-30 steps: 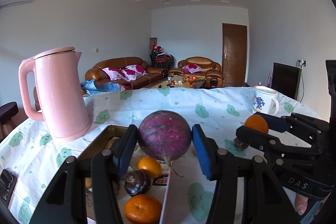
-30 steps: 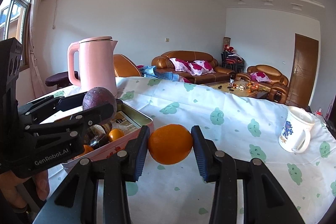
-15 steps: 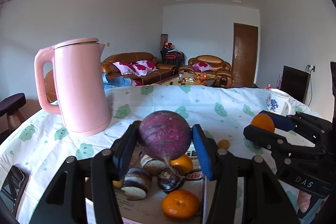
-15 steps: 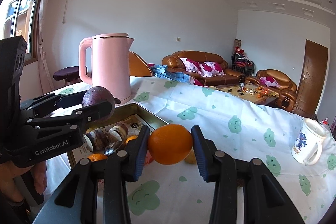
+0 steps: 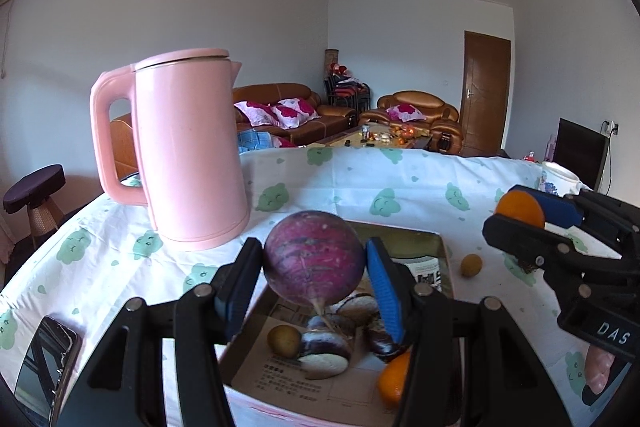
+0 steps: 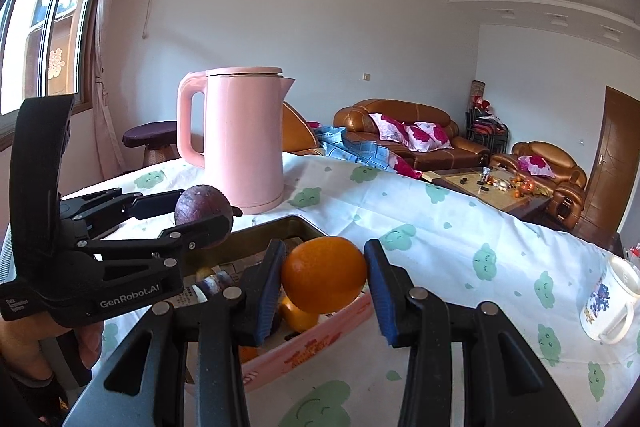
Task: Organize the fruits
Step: 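Lower the radish into the tin with the left tool while the right tool lowers the orange there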
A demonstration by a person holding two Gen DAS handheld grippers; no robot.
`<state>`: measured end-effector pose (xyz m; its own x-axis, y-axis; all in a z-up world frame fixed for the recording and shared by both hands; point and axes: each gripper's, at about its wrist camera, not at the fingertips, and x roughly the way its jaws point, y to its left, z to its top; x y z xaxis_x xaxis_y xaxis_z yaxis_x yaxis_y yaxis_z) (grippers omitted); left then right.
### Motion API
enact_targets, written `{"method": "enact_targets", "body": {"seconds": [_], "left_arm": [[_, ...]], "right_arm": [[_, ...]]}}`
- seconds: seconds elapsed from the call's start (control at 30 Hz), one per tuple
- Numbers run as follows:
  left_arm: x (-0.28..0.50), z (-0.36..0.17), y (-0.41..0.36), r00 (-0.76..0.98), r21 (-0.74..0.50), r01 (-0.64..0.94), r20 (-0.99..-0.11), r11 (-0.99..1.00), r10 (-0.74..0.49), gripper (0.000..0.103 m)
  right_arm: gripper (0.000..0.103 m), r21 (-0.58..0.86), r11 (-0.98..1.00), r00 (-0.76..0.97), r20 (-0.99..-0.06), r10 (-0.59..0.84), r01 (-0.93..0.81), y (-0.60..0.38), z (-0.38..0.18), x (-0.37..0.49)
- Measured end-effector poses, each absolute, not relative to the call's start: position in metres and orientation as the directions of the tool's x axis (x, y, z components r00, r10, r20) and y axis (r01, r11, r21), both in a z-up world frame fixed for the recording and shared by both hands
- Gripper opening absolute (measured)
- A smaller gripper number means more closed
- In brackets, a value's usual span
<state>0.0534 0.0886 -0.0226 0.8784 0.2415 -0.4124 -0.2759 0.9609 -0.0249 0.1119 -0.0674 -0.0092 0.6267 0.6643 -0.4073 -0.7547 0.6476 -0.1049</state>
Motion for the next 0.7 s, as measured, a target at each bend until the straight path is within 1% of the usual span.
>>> {"method": "enact_targets", "body": {"seconds": [0.27,0.7], "left_arm": [[0.056,-0.030,0.107,0.855,-0.030,-0.301,-0.451,0.953,0.256,0.055],[0.060,-0.037,0.111,0.841,-0.021,-0.284,-0.487,0.959,0.238,0.055]], "right_arm": [[0.043,-0.080,0.618,0.582,-0.449,0.678,-0.782,-0.043,-0.021,0.116],[0.043,-0.071,0.587,0.536,-0.507,0.675,-0.806,-0.018,-0.042,0.119]]}}
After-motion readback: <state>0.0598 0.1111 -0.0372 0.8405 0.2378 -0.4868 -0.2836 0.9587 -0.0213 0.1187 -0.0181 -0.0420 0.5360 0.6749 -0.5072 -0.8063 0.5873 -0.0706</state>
